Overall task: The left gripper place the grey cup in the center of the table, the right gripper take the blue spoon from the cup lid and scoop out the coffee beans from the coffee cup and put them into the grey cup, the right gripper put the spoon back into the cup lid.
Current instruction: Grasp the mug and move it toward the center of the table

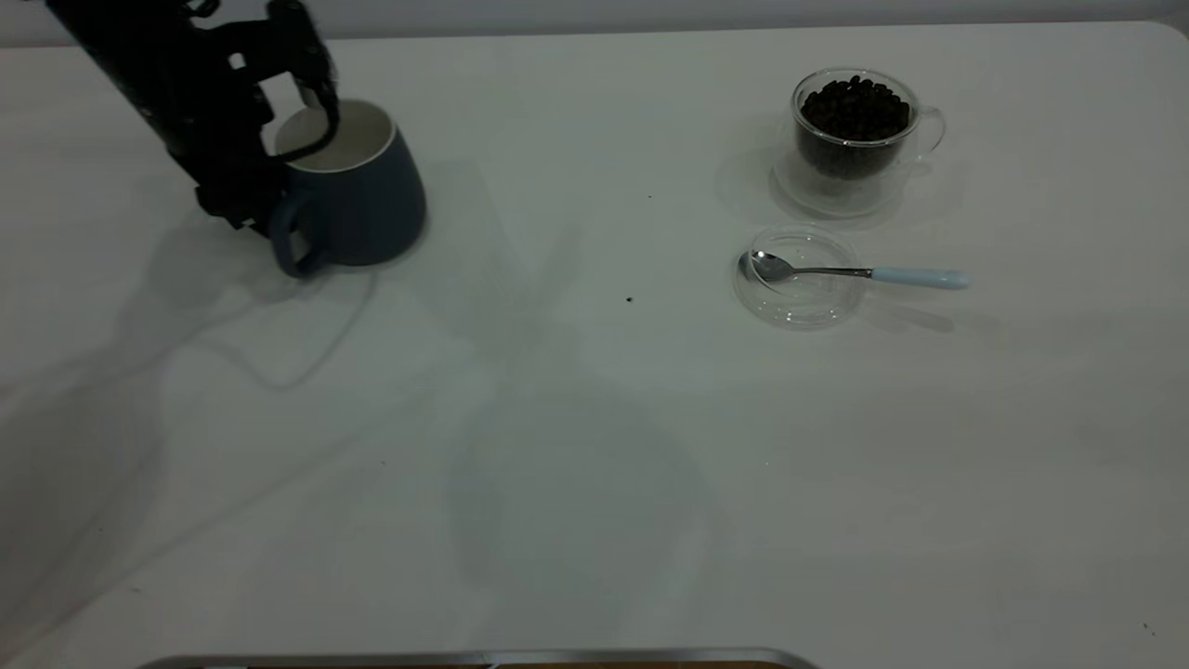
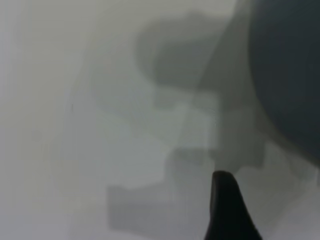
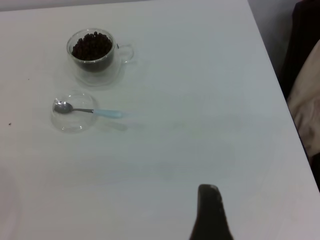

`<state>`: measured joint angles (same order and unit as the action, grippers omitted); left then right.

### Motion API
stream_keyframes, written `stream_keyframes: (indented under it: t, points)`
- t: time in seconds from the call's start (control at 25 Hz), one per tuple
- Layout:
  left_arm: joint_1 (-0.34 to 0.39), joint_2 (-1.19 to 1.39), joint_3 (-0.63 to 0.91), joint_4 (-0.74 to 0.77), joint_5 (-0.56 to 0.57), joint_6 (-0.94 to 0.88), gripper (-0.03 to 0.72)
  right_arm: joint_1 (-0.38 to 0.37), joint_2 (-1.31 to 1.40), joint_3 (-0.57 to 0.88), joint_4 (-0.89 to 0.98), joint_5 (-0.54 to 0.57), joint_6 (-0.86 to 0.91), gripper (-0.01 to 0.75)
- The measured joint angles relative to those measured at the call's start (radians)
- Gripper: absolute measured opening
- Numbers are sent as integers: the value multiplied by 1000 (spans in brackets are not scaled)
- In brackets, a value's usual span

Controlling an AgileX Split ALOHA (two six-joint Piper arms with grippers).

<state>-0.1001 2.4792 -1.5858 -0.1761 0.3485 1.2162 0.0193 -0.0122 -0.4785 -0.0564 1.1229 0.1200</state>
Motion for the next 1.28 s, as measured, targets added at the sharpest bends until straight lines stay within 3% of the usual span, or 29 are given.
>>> stream_keyframes:
  t: [0.32, 0.8, 1.28]
  points:
    - [-71, 3, 0, -98, -17, 209, 513, 0, 0, 0, 0, 0, 0, 588]
    - [-161, 3, 0, -401, -16, 512, 513, 0, 0, 0, 0, 0, 0, 588]
    - [-186, 3, 0, -471, -13, 562, 513, 0, 0, 0, 0, 0, 0, 588]
